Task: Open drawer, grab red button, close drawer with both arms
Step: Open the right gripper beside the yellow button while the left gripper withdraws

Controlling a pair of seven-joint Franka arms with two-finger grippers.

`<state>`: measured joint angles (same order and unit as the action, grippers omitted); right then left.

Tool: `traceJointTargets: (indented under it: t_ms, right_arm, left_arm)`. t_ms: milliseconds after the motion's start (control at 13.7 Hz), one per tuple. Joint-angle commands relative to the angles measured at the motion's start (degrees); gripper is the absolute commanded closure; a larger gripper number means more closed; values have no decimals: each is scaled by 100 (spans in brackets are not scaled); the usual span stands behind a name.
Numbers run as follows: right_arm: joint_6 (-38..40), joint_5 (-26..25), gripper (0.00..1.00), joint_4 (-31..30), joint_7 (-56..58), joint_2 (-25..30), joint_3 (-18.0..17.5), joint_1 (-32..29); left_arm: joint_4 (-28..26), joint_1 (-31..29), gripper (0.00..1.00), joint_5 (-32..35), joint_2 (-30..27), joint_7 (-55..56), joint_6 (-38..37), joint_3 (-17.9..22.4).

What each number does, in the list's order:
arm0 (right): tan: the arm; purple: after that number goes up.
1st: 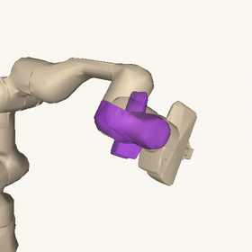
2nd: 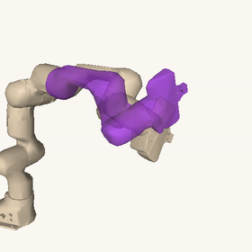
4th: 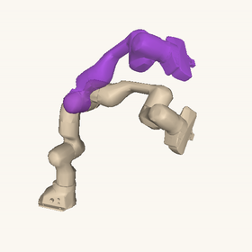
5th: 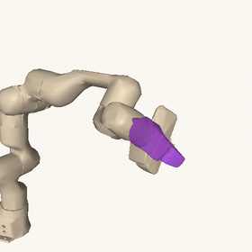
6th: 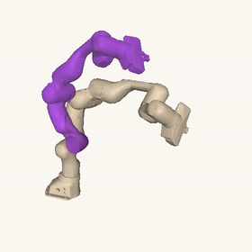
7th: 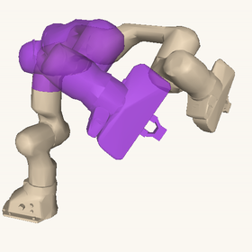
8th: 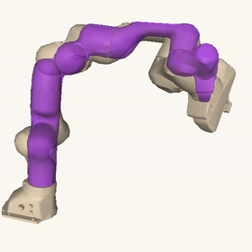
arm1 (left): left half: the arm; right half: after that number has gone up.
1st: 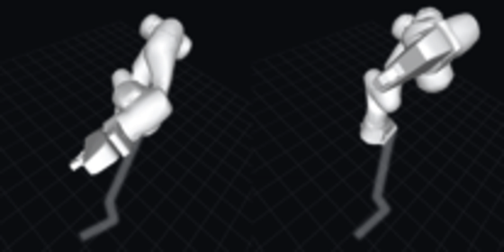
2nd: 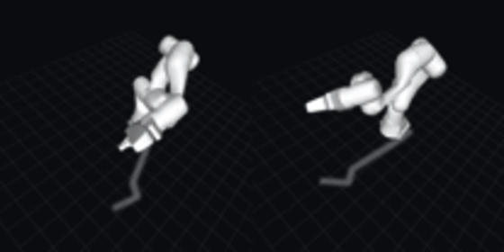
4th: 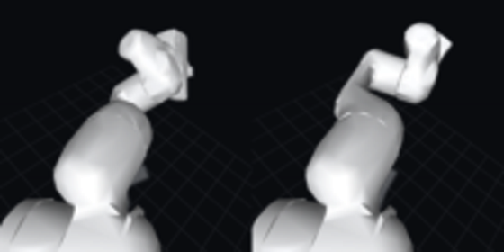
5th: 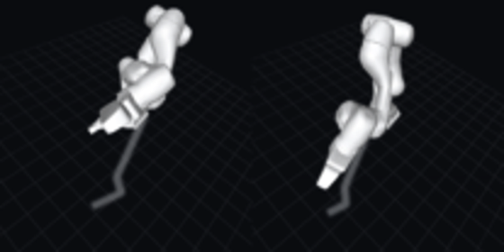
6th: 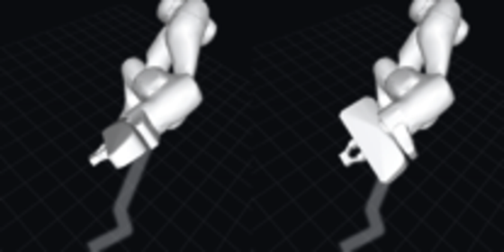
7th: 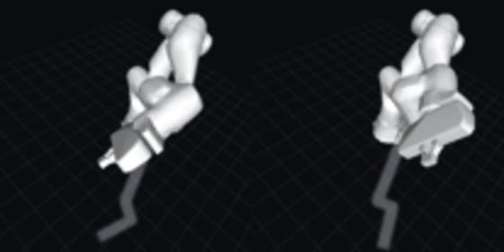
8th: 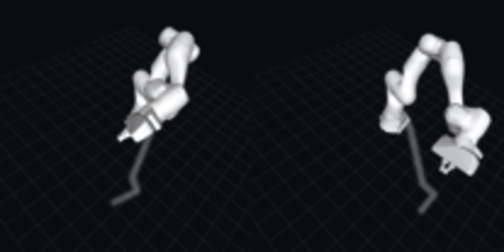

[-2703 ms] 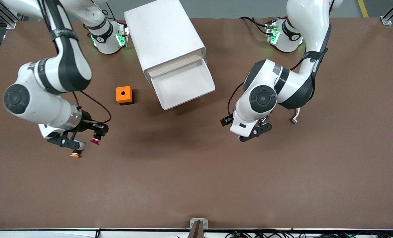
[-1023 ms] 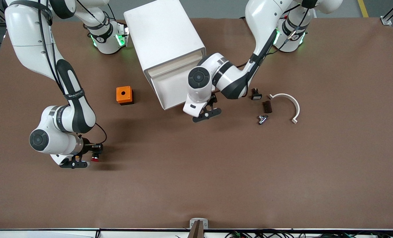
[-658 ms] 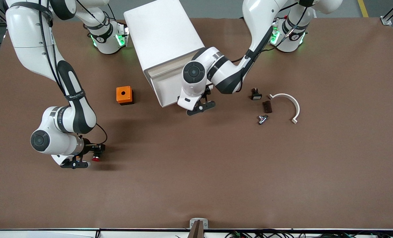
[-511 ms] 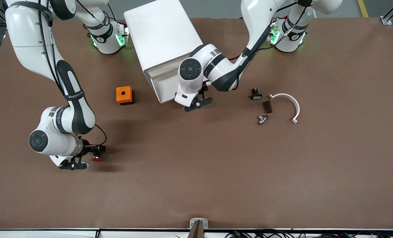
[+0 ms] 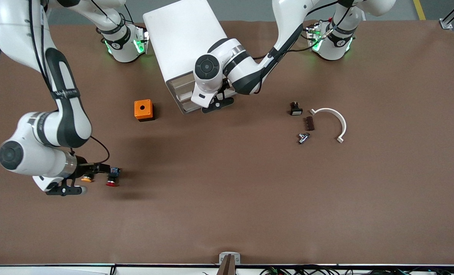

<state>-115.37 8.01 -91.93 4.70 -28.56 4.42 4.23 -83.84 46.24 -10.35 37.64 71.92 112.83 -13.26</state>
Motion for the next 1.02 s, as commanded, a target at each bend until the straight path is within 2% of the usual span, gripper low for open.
traceJointTargets:
  t_ms: [0, 438, 584, 731, 877, 950]
  right_arm:
    - [505, -45, 0, -193, 162, 745, 146, -28]
    - [1719, -71, 0, -176, 593, 1800, 569, -45]
    - [1956, -80, 0, -167, 663, 2090, 788, -28]
    - [2071, -176, 0, -176, 619, 2363, 815, -28]
    - [2124, -614, 0, -176, 506, 2565, 789, -19]
    - [2115, -660, 0, -176, 470, 2636, 771, -19]
  left_arm:
    - [8, 43, 0, -117, -11, 50, -103, -53]
    - [25, -26, 0, -249, -90, 24, -182, 8]
    - [26, -481, 0, -196, -309, -28, -244, 52]
    - [78, -1149, 0, -161, -616, -37, -279, 43]
    - [87, -1720, 0, 119, -958, -37, -489, 43]
    - [87, -1949, 0, 364, -1091, -37, -586, 43]
